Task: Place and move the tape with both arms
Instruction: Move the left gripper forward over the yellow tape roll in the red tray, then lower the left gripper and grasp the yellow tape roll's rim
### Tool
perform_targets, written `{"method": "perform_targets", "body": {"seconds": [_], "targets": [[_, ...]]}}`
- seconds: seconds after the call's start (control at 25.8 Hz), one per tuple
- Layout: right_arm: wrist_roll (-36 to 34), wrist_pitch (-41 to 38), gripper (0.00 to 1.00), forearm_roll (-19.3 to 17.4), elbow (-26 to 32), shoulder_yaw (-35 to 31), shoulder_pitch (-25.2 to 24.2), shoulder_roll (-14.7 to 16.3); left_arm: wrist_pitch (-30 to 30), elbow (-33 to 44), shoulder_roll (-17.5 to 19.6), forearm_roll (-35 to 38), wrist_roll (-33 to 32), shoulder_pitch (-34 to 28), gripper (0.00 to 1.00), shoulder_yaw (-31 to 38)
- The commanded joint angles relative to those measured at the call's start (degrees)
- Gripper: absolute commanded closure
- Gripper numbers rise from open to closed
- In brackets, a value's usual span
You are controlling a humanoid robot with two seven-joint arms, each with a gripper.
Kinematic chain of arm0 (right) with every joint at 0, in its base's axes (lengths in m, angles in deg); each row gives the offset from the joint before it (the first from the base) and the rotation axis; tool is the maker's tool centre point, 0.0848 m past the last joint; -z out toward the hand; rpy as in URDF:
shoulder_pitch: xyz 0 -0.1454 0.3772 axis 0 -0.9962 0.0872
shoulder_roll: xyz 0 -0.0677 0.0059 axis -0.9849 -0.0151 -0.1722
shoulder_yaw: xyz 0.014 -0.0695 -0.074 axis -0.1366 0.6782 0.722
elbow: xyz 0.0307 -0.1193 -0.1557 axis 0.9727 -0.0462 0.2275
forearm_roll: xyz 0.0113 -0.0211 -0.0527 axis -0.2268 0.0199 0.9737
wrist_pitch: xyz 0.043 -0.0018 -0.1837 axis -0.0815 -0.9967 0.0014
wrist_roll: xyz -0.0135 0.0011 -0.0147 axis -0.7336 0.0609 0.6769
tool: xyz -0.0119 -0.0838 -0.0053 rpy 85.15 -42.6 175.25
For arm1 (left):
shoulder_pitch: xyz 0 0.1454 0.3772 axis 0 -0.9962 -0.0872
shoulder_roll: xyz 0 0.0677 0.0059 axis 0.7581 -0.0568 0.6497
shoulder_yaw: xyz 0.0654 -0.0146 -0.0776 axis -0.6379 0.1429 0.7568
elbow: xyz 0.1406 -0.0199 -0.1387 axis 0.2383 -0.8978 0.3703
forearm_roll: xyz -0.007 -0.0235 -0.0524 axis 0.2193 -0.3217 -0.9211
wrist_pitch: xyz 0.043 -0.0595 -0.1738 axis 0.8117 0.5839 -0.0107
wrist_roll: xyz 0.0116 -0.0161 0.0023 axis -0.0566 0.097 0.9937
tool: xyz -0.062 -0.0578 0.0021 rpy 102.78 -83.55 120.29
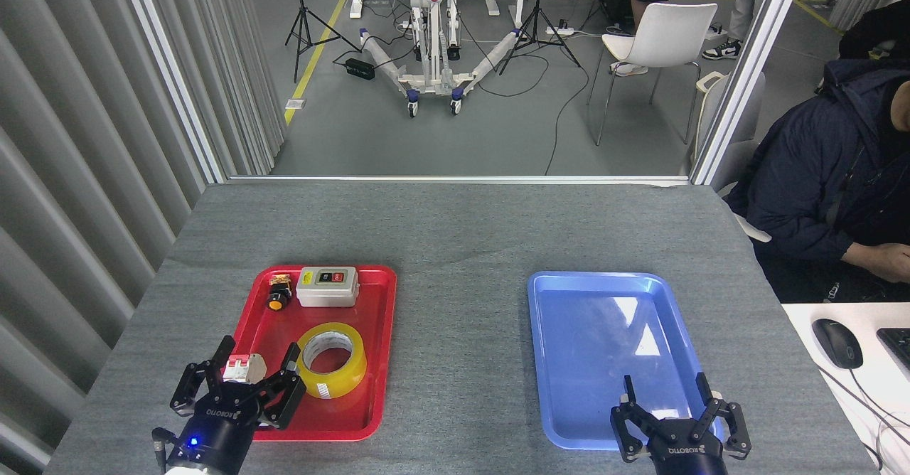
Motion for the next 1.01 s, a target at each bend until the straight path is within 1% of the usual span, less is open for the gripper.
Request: {"method": "perform_targets", "body": {"seconds": [0.0,0.08,0.15,0.27,0.31,0.35,0.43,0.54,0.62,0.74,0.81,0.89,0.97], "targets": [[0.0,0.0,0.00,0.0,0.0,0.0,0.0,-0.2,-1.6,-1.5,0.0,-0.3,-2.7,3.8,0.00,-0.1],[0.0,0.0,0.00,0.0,0.0,0.0,0.1,-0.3,-1.3,-1.9,-0.9,-1.6,-9.2,5.1,0.00,0.1],[0.0,0.0,0.00,0.0,0.0,0.0,0.2,-0.3,-1.1,-1.7,-1.7,-7.1,-19.2,7.4,0.00,0.1],[0.0,0.0,0.00,0.0,0.0,0.0,0.3,-0.3,-0.8,-1.8,-1.6,-17.5,-33.4,9.7,0.00,0.1],[0.0,0.1,0.00,0.0,0.0,0.0,0.3,-0.3,-0.6,-2.0,-1.4,-19.5,-36.7,10.8,0.00,0.1],[0.0,0.1,0.00,0.0,0.0,0.0,0.3,-0.3,-0.2,-2.2,-1.2,-19.8,-38.9,11.7,0.00,0.2],[0.1,0.1,0.00,0.0,0.0,0.0,0.3,-0.5,1.4,-2.9,-1.0,-19.8,-40.5,12.7,0.00,0.1],[0.1,0.1,0.00,0.1,0.0,0.0,0.2,-0.6,1.5,-4.3,-0.4,-19.7,-40.7,13.4,0.00,-0.3],[0.1,0.1,0.00,0.1,0.0,0.0,0.2,-0.5,1.9,-5.2,1.1,-19.6,-40.7,14.0,0.00,-0.8],[0.3,0.1,0.00,0.1,-0.1,0.0,0.3,-0.7,1.9,-5.4,4.1,-19.5,-40.7,15.2,0.00,-4.5],[0.5,0.3,0.00,0.1,-0.1,0.0,0.5,-0.8,2.1,-6.7,5.8,-18.7,-40.6,16.6,0.00,-5.5],[0.5,0.4,0.00,0.2,-0.1,0.0,0.9,-1.1,2.0,-9.0,5.3,-14.1,-40.6,17.6,0.00,-5.6],[0.5,0.5,0.00,0.2,-0.1,0.0,1.0,-1.1,1.6,-10.4,3.5,-5.5,-40.5,18.6,0.00,-5.9]]}}
